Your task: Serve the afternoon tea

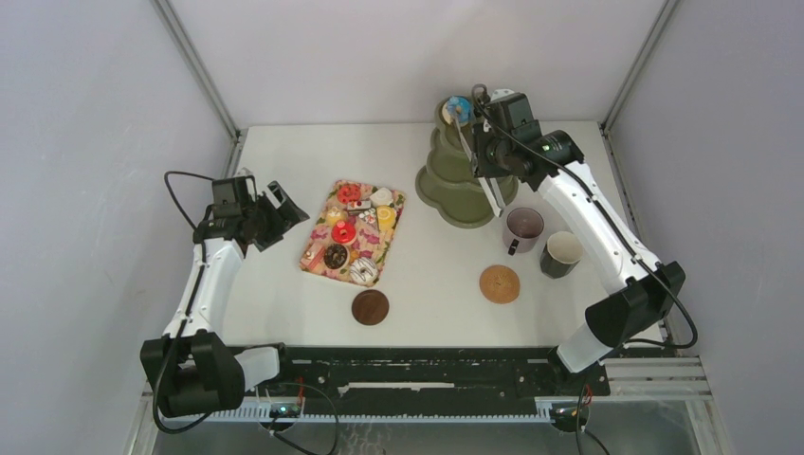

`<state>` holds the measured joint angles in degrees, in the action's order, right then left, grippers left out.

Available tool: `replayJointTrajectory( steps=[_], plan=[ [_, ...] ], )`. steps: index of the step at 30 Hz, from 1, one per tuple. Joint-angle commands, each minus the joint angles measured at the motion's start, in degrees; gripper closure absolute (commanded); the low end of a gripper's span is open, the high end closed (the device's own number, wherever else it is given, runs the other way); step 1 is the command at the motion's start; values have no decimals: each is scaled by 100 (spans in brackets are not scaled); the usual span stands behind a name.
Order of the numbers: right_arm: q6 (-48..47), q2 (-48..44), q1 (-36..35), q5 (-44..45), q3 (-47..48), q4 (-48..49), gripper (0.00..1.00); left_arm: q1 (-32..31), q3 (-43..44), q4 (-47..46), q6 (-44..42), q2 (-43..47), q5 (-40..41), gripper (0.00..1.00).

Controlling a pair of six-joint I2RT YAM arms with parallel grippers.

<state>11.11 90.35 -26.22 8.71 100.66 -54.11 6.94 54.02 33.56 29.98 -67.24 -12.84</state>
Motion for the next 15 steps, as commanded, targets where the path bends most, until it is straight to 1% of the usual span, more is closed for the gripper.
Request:
replayJointTrajectory(
  steps=[1,7,15],
  plan=[
    [171,-333,27,-10,19,326,51,33,100,-173,-28,10,-147,13],
    [222,-456,23,-110,-50,358,50,27,129,-170,-18,9,-194,13],
    [312,-844,28,-236,-233,357,49,28,106,-162,-18,45,-196,13]
  ],
)
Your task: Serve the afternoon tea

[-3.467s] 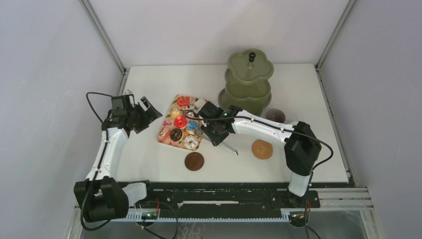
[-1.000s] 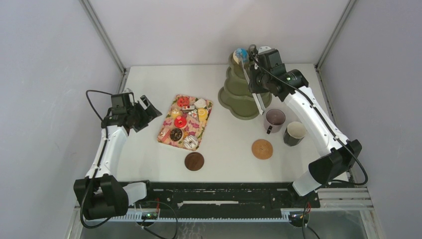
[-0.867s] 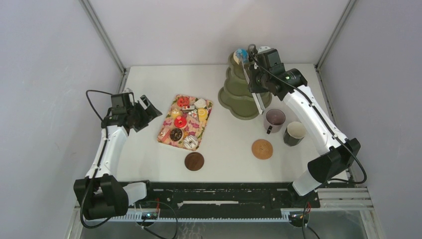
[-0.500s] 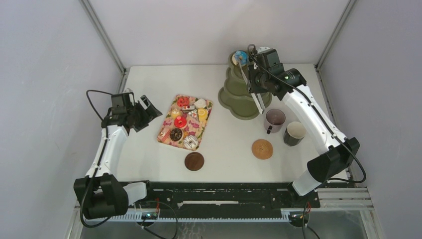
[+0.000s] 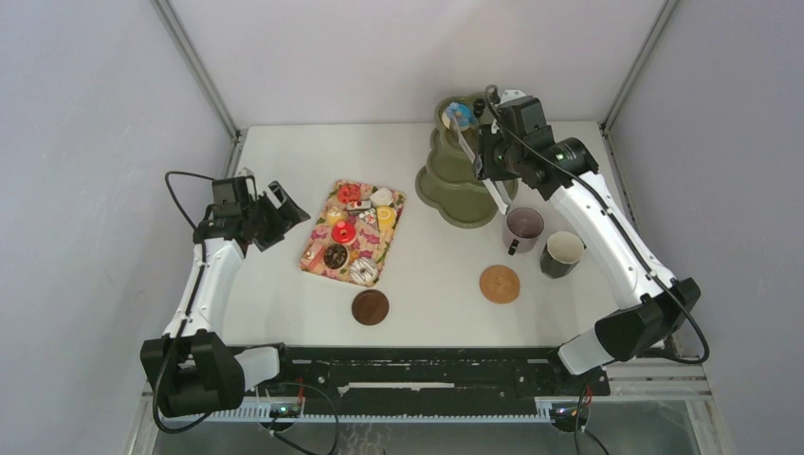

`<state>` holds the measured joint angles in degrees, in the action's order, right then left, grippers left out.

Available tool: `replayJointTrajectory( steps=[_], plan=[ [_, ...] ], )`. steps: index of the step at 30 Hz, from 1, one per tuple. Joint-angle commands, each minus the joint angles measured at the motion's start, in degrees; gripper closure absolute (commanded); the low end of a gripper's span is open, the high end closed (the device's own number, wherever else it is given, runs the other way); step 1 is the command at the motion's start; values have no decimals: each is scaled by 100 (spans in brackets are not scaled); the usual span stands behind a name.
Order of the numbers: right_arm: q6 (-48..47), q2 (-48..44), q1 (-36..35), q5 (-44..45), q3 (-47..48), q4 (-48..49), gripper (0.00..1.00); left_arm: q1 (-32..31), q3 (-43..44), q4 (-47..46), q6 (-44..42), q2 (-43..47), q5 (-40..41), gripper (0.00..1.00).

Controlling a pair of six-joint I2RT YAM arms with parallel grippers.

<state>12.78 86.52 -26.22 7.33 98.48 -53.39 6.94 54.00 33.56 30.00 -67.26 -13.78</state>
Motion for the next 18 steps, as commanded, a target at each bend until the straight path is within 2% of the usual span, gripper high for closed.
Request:
replayJointTrajectory(
  steps=[1,14,18],
  plan=[
    [146,-495,25,-100,-59,291,49,30,101,-165,-20,47,-99,13],
    [208,-876,-45,-41,-329,300,49,28,77,-105,-64,159,-82,13],
    [191,-1194,-213,-41,-403,192,55,35,92,-100,-56,160,-90,13]
  ],
)
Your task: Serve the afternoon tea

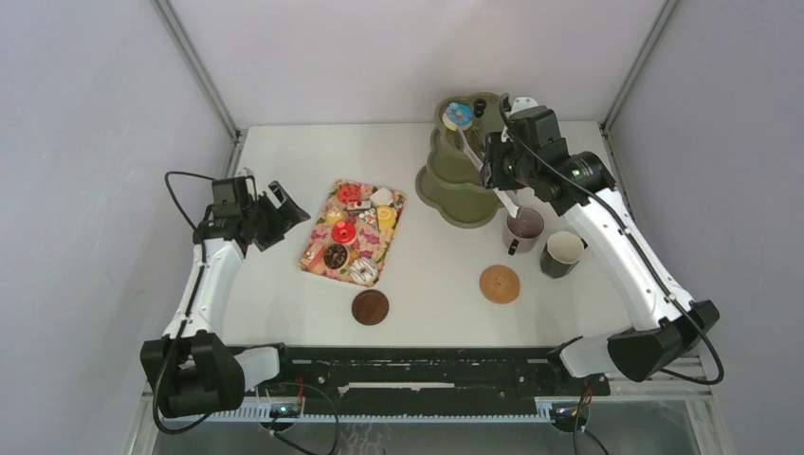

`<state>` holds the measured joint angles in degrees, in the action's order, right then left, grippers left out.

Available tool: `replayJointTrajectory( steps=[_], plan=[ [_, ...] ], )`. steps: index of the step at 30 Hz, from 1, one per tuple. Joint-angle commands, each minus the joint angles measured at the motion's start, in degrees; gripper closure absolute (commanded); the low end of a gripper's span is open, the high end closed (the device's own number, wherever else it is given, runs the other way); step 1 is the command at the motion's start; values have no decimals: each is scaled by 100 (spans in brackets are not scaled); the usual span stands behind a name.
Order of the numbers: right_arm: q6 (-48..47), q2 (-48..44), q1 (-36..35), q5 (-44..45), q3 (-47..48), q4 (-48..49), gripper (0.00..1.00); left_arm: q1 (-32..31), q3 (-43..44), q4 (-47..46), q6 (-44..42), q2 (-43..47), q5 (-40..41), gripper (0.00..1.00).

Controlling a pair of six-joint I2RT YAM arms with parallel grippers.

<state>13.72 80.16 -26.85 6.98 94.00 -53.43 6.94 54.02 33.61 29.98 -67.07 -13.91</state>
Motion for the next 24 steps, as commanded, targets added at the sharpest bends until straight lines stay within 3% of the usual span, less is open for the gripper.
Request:
replayJointTrajectory(
  steps=[1,10,15,24],
  plan=[
    [96,-634,-192,9,30,152,58,32,100,-99,-51,148,-80,13],
    [-497,-1563,-915,-414,-684,305,83,35,209,36,-106,191,44,13],
    [-511,-1477,-1803,-431,-1108,351,81,30,256,93,-57,272,187,13],
    [684,-340,-2511,-455,-1630,1181,65,28,179,164,-64,363,237,13]
  ],
)
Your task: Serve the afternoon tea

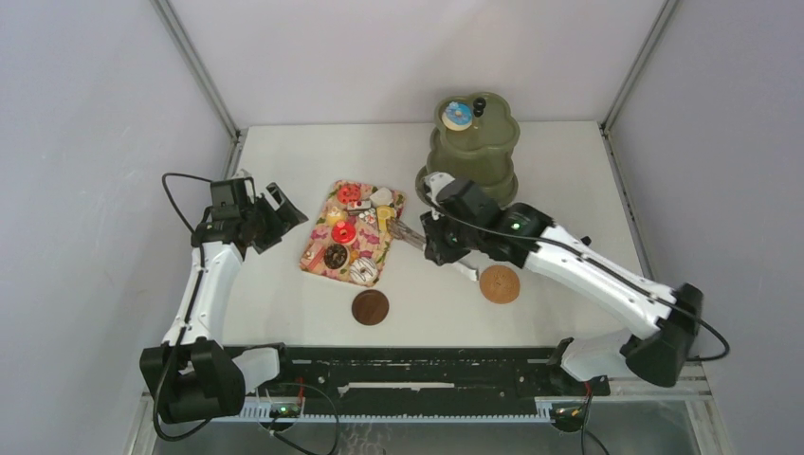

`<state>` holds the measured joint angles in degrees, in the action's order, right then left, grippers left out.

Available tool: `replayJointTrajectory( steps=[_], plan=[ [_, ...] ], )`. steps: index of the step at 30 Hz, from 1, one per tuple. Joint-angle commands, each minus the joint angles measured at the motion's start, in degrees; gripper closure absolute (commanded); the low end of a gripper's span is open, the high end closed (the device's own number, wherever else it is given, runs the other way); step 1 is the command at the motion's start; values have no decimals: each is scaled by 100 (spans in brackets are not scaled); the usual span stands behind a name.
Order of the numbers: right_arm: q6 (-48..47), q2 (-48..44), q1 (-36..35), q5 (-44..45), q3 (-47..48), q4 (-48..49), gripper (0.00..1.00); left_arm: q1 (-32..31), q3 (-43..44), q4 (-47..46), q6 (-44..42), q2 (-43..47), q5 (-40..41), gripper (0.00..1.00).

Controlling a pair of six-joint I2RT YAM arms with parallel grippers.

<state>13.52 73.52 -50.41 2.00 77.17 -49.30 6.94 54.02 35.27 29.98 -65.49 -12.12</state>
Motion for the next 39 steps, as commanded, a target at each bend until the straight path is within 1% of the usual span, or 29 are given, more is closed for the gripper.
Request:
replayJointTrajectory(
  steps=[1,4,10,15,20,33,39],
  plan=[
    [860,449,-169,22,45,865,64,29,164,-2,-65,223,60,13],
    [1152,841,-223,-115,44,1140,62,28,121,5,-54,252,84,13],
    [1528,1606,-422,282,53,1440,59,28,124,7,-62,222,68,13],
    [1672,1926,-506,745,57,1620,58,34,150,0,-88,170,68,13],
    [1670,2163,-514,968,53,1702,56,29,196,-7,-110,87,9,13],
    [1508,2661,-502,769,200,1834,56,27,210,-46,-132,10,-17,13],
    [1429,2861,-514,744,476,1765,56,27,215,-42,-143,-7,-23,13]
  ],
)
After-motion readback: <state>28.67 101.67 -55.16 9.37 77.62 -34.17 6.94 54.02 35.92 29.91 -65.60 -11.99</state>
